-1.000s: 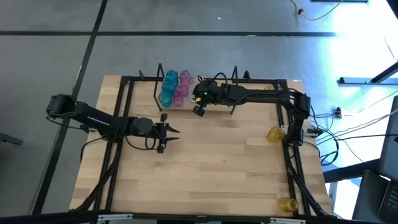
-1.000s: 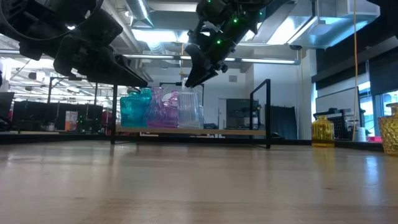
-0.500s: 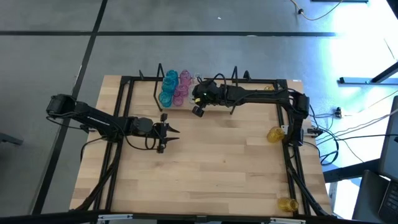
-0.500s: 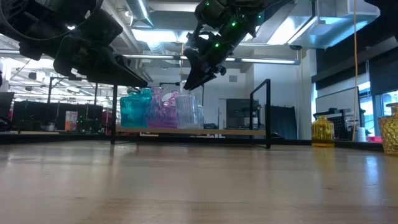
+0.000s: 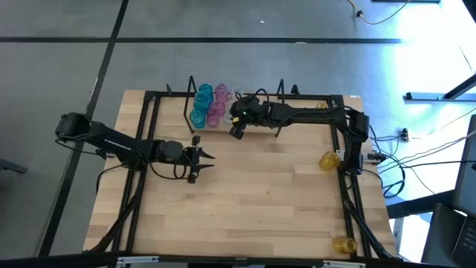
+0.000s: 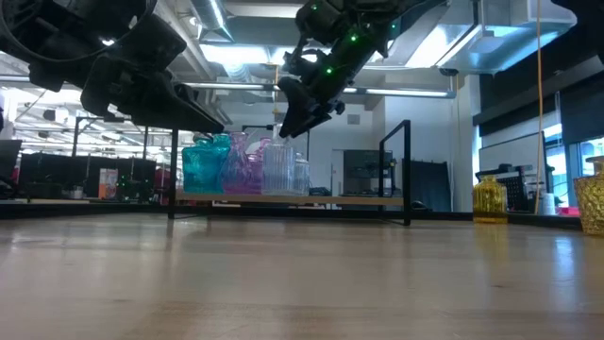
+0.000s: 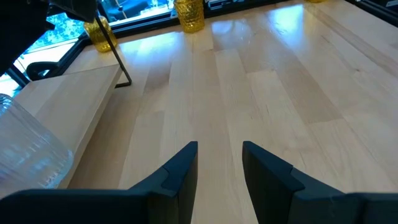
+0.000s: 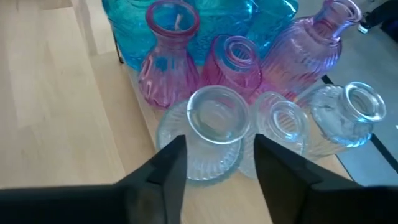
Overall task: Sort vases onto shelf
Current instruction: Put the transparent vase on the shelf aligned with the other transparent vases, then put the top yellow vase on the shelf
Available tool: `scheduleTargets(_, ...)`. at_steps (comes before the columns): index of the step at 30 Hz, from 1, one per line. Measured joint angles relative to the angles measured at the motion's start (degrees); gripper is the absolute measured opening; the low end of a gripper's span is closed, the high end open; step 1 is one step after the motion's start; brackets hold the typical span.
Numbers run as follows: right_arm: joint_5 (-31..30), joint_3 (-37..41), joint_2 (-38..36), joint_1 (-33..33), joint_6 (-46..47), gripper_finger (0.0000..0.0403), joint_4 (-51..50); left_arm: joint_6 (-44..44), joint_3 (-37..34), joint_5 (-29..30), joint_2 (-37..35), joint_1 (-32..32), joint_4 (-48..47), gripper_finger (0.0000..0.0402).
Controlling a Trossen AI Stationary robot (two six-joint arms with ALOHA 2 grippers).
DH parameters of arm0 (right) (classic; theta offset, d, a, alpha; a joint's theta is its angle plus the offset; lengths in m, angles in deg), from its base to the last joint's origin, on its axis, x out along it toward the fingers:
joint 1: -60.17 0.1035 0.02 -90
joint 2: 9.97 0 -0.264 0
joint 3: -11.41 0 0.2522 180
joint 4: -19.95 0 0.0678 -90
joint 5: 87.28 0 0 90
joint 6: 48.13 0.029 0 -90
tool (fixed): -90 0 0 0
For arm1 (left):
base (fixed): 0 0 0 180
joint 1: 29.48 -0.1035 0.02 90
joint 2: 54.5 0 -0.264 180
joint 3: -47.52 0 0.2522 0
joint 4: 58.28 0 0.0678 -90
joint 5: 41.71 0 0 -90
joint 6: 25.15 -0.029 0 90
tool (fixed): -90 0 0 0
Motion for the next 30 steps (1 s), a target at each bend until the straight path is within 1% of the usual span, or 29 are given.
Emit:
scheduleTargets(2, -0.17, -0.12, -0.12, -0.02, -0.14, 0.0184, -0.46, 0.00, 0.02, 0.02, 0.00, 0.00, 0.00, 0.0119)
scheduleTargets(6, -0.17, -3.24, -0.84, 0.00, -0.17, 0.0200, -5.33, 0.00, 0.00, 0.00, 0.01, 0.00, -0.01, 0.0119)
scheduleTargets(10, -0.28, -7.89, -2.45, 0.13, -0.01, 0.0201, -15.17, 0.00, 0.02, 0.00, 0.02, 0.00, -0.10, 0.0119)
scheduleTargets(12, -0.78, -8.97, -3.94, 0.44, 0.42, 0.0198, -21.27, 0.00, 0.00, 0.00, 0.02, 0.00, -0.18, 0.0119)
scheduleTargets(14, -1.71, -9.16, -6.16, 0.72, 1.44, 0.0195, -24.62, 0.02, 0.02, 0.00, 0.02, 0.00, -0.41, 0.0119)
scheduleTargets(20, -6.63, -6.72, -15.37, 0.83, 6.26, 0.0184, -35.62, 0.09, 0.02, 0.00, 0.02, -0.02, -0.67, 0.0119)
scheduleTargets(26, -12.97, -0.64, -25.17, -0.13, 10.59, 0.0182, -40.09, 0.11, 0.02, 0.00, 0.02, 0.00, -0.43, 0.0119)
scheduleTargets(30, -13.29, 4.11, -30.01, -3.41, 14.56, 0.0182, -42.44, 0.13, 0.02, 0.00, 0.02, -0.02, 0.11, 0.0119)
